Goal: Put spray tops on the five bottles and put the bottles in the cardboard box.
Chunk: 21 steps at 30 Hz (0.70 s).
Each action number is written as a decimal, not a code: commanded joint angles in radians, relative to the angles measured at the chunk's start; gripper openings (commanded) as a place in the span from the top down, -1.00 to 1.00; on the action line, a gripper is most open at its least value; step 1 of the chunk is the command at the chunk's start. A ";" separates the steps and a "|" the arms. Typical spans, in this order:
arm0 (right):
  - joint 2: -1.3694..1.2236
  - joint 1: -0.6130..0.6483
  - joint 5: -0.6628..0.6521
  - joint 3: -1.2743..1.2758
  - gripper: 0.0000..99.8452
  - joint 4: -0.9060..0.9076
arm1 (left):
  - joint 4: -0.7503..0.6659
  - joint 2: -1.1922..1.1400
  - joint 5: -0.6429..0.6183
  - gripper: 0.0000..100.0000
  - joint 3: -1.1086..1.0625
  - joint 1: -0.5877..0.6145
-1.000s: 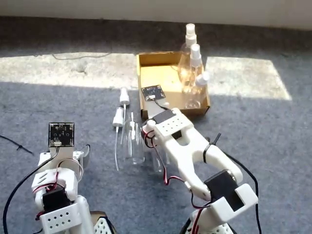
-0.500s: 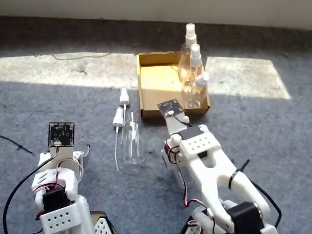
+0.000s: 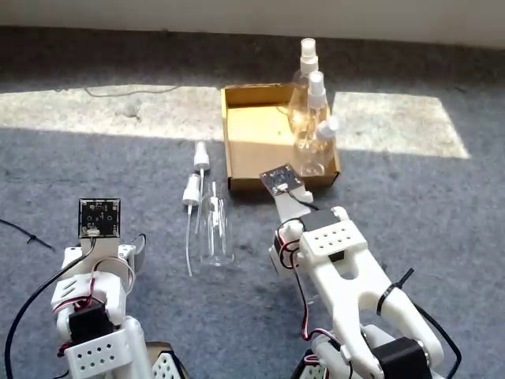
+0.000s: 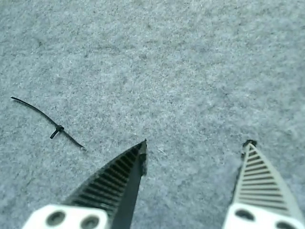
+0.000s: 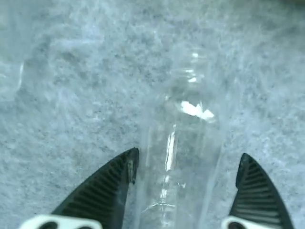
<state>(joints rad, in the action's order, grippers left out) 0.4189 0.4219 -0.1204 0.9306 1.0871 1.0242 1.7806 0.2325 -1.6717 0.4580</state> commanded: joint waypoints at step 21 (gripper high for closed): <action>-0.140 0.045 0.023 -0.216 0.43 -0.012 | -0.018 0.002 0.009 0.43 -0.012 0.005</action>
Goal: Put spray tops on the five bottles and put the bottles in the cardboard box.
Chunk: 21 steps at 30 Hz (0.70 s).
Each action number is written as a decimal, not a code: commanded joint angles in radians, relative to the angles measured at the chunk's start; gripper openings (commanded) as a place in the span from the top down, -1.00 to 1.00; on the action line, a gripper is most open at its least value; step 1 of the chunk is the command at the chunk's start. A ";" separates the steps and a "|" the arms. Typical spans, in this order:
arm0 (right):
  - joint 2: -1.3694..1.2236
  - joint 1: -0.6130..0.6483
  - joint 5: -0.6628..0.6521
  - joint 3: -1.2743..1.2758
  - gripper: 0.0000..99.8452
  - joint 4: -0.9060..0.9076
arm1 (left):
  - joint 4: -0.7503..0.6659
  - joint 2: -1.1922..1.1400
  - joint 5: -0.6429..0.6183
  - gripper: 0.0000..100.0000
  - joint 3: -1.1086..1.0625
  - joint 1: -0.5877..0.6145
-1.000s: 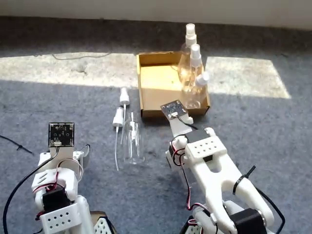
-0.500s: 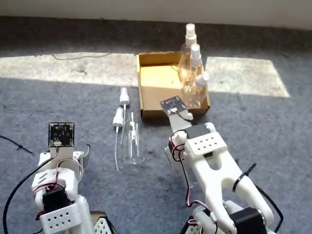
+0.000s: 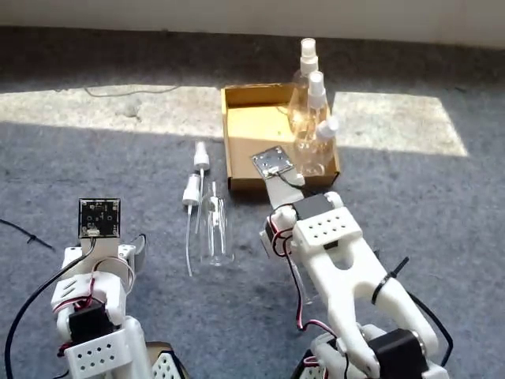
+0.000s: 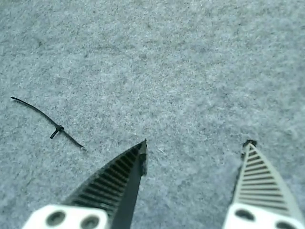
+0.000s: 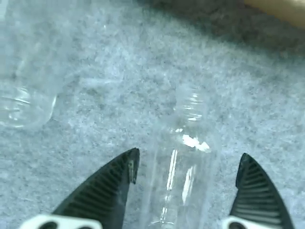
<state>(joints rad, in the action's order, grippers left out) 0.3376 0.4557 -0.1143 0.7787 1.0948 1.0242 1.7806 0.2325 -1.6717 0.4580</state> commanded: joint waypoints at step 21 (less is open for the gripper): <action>-0.252 0.012 0.023 -0.128 0.59 -0.136 | -0.018 0.002 0.009 0.43 -0.012 0.005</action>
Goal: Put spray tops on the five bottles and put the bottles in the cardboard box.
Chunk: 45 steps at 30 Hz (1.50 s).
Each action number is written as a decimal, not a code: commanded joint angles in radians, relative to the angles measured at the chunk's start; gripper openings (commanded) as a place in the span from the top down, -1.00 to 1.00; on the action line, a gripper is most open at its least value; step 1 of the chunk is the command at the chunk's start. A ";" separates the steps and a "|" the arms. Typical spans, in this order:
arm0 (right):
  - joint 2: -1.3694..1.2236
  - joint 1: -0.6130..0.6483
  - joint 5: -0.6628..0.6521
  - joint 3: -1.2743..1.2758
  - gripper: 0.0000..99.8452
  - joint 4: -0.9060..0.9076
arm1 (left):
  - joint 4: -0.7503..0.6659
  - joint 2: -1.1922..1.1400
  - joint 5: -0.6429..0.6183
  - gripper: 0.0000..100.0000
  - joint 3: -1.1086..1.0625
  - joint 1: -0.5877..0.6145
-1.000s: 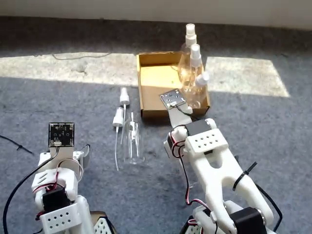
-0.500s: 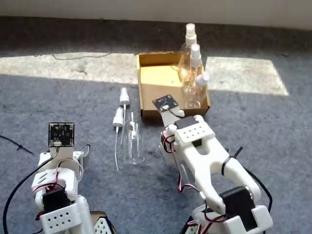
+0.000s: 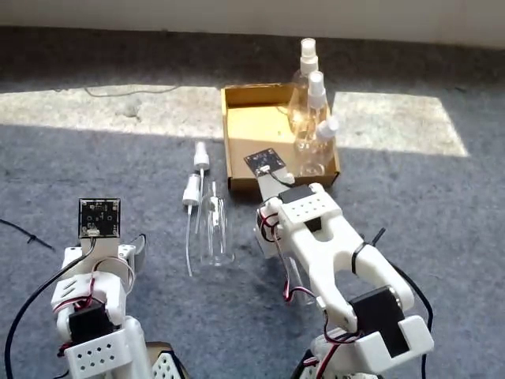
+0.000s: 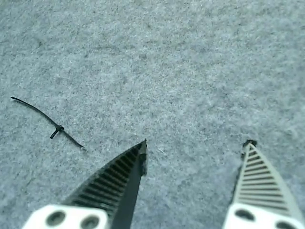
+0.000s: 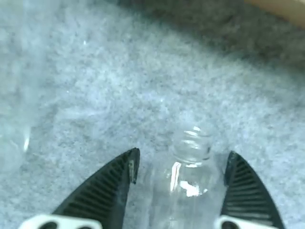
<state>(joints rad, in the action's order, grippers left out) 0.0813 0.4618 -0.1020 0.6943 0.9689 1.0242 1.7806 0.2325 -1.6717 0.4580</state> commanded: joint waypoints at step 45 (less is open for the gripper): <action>0.802 -0.036 0.038 0.463 0.99 -0.213 | 0.141 -2.012 -0.213 0.43 1.796 -0.407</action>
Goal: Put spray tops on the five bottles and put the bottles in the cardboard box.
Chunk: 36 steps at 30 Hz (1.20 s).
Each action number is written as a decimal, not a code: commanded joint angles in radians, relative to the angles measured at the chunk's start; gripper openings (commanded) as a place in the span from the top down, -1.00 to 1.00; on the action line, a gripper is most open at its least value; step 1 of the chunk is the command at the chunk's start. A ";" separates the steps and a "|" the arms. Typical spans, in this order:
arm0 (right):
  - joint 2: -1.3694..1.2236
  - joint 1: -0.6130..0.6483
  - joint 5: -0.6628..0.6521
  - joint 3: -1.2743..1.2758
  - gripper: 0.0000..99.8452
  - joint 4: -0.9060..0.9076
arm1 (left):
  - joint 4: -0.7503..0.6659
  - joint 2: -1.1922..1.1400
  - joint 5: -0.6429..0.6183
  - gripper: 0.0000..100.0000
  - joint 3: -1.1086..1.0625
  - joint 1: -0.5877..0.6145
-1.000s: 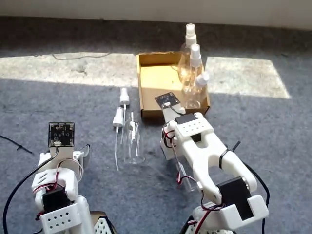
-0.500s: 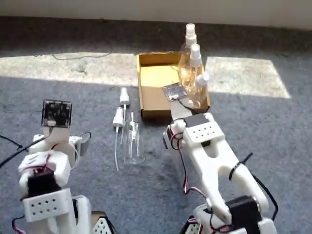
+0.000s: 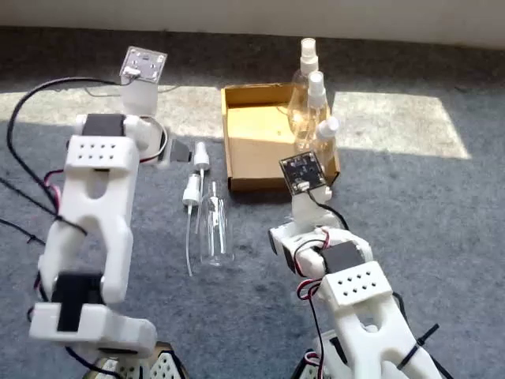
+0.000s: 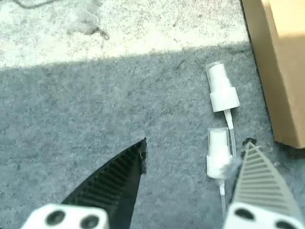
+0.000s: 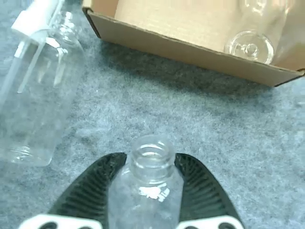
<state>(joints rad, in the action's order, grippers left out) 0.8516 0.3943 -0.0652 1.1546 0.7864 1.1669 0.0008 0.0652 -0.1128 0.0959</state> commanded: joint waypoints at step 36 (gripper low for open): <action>0.038 0.084 0.002 0.067 0.99 -0.067 | 0.054 -0.696 -0.147 0.77 0.684 -0.081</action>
<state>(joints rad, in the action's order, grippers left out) 0.8684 0.4680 -0.0652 1.2206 0.7327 1.1669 -0.7572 -0.0713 0.4887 -0.0161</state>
